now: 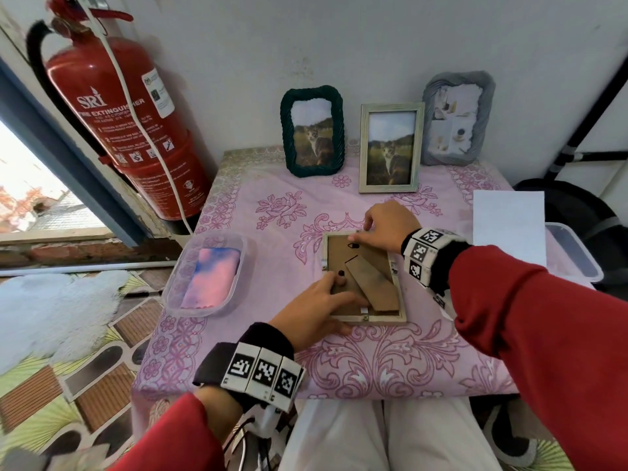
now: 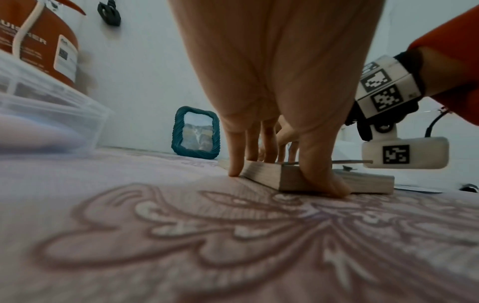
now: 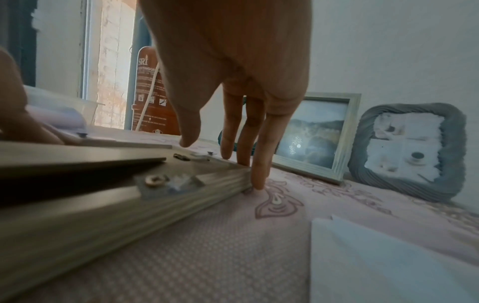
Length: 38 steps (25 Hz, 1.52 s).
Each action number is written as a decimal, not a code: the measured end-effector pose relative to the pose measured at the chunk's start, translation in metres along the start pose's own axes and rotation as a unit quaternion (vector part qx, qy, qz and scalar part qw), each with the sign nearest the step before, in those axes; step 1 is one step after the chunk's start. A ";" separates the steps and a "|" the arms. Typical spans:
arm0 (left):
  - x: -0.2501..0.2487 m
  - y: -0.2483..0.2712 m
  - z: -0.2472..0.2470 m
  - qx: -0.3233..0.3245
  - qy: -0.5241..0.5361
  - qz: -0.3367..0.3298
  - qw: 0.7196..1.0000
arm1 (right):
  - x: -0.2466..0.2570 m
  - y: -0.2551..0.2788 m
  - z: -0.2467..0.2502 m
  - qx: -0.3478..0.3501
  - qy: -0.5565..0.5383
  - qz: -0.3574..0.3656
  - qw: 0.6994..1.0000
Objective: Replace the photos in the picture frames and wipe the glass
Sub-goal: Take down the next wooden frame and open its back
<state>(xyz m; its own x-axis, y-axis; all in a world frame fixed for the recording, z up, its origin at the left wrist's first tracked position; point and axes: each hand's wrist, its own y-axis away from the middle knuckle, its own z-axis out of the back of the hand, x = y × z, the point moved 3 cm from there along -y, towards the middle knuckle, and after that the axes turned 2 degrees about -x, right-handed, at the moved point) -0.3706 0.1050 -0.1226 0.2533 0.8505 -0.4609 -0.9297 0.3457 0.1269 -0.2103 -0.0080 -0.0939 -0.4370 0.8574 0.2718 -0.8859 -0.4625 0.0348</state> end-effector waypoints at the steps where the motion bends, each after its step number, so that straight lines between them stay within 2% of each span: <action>1: -0.001 0.000 -0.001 -0.003 -0.004 -0.004 1.000 | 0.000 -0.002 0.001 0.004 0.009 0.005 1.000; 7: -0.003 -0.002 0.000 -0.007 -0.031 0.000 0.999 | -0.001 -0.011 0.003 0.019 -0.005 0.002 1.000; 16: -0.001 -0.006 0.004 -0.009 -0.002 0.023 1.000 | -0.008 -0.012 0.008 0.030 -0.039 0.045 0.998; 26: -0.001 -0.003 0.003 -0.021 0.055 0.046 0.997 | -0.013 -0.016 0.004 0.025 -0.063 0.040 0.997; 38: -0.001 -0.004 0.004 -0.034 0.066 0.046 0.996 | -0.013 -0.017 0.005 0.017 -0.069 0.026 0.997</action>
<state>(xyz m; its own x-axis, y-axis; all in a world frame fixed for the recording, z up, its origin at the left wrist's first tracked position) -0.3664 0.1044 -0.1193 0.1330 0.8167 -0.5616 -0.9647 0.2367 0.1158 -0.1889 -0.0130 -0.0932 -0.4544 0.7944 0.4029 -0.8562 -0.5143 0.0484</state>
